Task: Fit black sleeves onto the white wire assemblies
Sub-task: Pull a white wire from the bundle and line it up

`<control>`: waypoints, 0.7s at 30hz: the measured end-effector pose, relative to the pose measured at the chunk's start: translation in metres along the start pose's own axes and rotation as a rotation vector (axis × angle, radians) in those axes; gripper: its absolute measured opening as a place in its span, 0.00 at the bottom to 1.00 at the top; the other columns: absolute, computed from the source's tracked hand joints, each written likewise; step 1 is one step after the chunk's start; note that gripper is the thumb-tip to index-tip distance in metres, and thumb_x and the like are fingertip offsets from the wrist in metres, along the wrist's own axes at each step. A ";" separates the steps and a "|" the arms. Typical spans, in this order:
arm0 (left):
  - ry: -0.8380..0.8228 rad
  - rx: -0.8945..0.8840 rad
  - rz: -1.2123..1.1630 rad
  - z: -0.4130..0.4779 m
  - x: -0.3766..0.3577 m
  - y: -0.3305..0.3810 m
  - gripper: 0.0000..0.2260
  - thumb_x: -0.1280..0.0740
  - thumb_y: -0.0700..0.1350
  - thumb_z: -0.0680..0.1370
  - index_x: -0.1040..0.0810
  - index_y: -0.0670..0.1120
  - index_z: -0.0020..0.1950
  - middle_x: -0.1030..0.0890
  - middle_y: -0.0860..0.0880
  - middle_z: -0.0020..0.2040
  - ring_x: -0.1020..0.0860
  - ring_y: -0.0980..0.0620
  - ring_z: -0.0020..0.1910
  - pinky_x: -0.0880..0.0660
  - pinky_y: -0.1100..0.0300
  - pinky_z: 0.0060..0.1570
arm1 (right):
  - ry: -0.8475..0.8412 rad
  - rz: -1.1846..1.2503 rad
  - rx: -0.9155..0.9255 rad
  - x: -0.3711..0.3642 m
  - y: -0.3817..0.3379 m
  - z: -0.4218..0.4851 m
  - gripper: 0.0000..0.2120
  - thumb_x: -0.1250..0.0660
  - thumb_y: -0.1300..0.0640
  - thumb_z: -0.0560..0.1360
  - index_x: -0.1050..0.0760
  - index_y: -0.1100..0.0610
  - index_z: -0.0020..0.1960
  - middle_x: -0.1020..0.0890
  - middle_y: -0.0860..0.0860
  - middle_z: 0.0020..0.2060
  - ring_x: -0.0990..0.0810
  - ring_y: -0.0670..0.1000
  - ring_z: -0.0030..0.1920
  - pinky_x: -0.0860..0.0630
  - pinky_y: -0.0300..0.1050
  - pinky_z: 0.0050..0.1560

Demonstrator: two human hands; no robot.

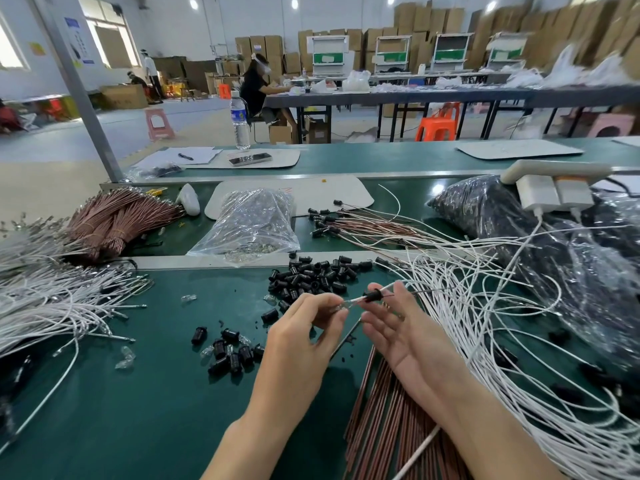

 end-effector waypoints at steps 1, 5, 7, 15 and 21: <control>-0.007 0.004 -0.001 0.000 -0.001 0.000 0.07 0.33 0.51 0.79 0.25 0.63 0.54 0.20 0.62 0.48 0.20 0.60 0.48 0.28 0.73 0.47 | 0.010 0.005 0.006 0.002 -0.001 0.000 0.18 0.31 0.49 0.74 0.15 0.62 0.54 0.14 0.57 0.44 0.15 0.50 0.38 0.18 0.40 0.37; -0.027 0.021 -0.025 -0.001 -0.005 -0.002 0.06 0.33 0.52 0.79 0.24 0.63 0.54 0.20 0.62 0.49 0.19 0.60 0.49 0.27 0.73 0.47 | -0.055 -0.065 -0.009 -0.004 0.001 -0.002 0.13 0.31 0.54 0.73 0.14 0.60 0.52 0.14 0.57 0.44 0.15 0.48 0.39 0.18 0.39 0.38; -0.031 0.026 -0.044 -0.002 -0.007 -0.002 0.08 0.31 0.48 0.79 0.23 0.62 0.54 0.19 0.62 0.49 0.19 0.60 0.49 0.26 0.72 0.48 | -0.111 -0.097 -0.026 -0.008 0.004 -0.003 0.14 0.30 0.54 0.73 0.14 0.60 0.54 0.14 0.56 0.45 0.16 0.48 0.40 0.18 0.39 0.40; -0.020 0.109 -0.115 -0.005 -0.009 -0.014 0.08 0.28 0.43 0.78 0.17 0.51 0.56 0.16 0.60 0.49 0.17 0.59 0.50 0.21 0.63 0.49 | -0.207 -0.152 -0.041 -0.008 0.006 -0.003 0.15 0.29 0.53 0.74 0.15 0.58 0.58 0.14 0.56 0.46 0.16 0.49 0.42 0.18 0.41 0.44; -0.029 0.040 -0.023 0.000 -0.008 -0.005 0.10 0.29 0.43 0.79 0.20 0.56 0.57 0.19 0.62 0.50 0.18 0.60 0.51 0.25 0.71 0.48 | -0.138 -0.214 0.044 -0.006 0.001 -0.002 0.16 0.25 0.51 0.69 0.14 0.55 0.55 0.14 0.55 0.47 0.15 0.50 0.46 0.19 0.41 0.43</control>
Point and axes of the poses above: each hand's wrist, its own z-axis towards the middle knuckle, its own x-axis out of the back of the hand, y = z × x, the point moved 5 cm from there along z, towards the middle knuckle
